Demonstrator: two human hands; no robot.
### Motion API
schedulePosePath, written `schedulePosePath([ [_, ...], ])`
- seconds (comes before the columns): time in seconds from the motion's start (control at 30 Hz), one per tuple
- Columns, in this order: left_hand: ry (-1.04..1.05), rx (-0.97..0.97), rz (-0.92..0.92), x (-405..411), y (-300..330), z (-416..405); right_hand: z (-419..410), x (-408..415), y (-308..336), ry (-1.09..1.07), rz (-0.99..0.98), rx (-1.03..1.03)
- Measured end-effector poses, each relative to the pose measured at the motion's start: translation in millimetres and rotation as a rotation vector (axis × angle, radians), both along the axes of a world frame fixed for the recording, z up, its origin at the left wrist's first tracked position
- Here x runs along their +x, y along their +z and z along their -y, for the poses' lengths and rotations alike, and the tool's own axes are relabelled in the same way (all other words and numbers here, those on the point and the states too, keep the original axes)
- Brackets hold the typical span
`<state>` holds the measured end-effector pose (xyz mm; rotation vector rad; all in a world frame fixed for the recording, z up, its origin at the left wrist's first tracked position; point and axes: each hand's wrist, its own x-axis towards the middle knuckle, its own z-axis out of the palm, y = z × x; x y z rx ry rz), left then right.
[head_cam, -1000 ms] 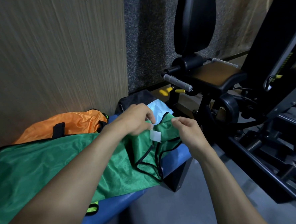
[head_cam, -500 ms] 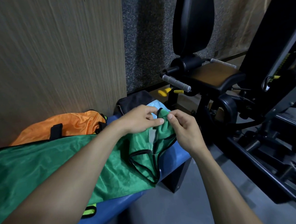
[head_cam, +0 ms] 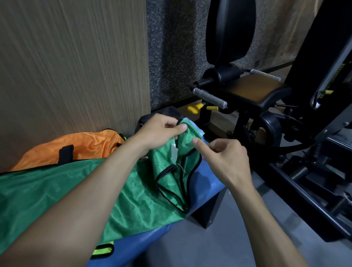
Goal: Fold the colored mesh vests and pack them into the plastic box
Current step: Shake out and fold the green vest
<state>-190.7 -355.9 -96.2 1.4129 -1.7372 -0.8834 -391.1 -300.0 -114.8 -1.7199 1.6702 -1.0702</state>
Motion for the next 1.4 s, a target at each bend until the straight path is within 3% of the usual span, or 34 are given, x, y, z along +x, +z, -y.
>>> schedulePosePath([
  [0.13,0.052,0.015,-0.010,-4.0,-2.2,0.7,-7.0,-0.5,8.7,0.044,0.112,0.182],
  [0.23,0.067,0.006,-0.018,-6.9,-2.2,1.6,-4.9,5.8,1.3,0.055,0.187,0.175],
  [0.4,0.061,0.001,-0.028,-8.3,-5.6,2.3,3.1,15.5,-7.7,0.034,0.737,0.237],
  [0.47,0.104,-0.015,-0.028,-8.0,-7.6,5.0,7.3,11.4,-10.0,-0.013,0.806,0.195],
  [0.73,0.005,-0.026,-0.004,-9.1,-6.7,4.4,20.4,-7.4,-20.1,-0.094,0.473,0.126],
  [0.93,-0.106,-0.037,0.076,-11.6,-5.0,-0.6,24.0,-0.7,-17.7,0.239,0.205,-0.044],
  [1.17,-0.157,0.040,0.198,-5.5,6.4,-18.9,32.1,-1.9,-24.3,0.104,0.204,-0.095],
  [1.27,-0.340,0.046,0.004,-2.1,18.2,-33.0,33.6,-2.2,-25.4,0.103,0.253,-0.086],
  [1.4,-0.459,0.042,-0.468,-10.3,33.4,-41.5,29.3,-0.9,-20.1,0.254,0.425,-0.035],
])
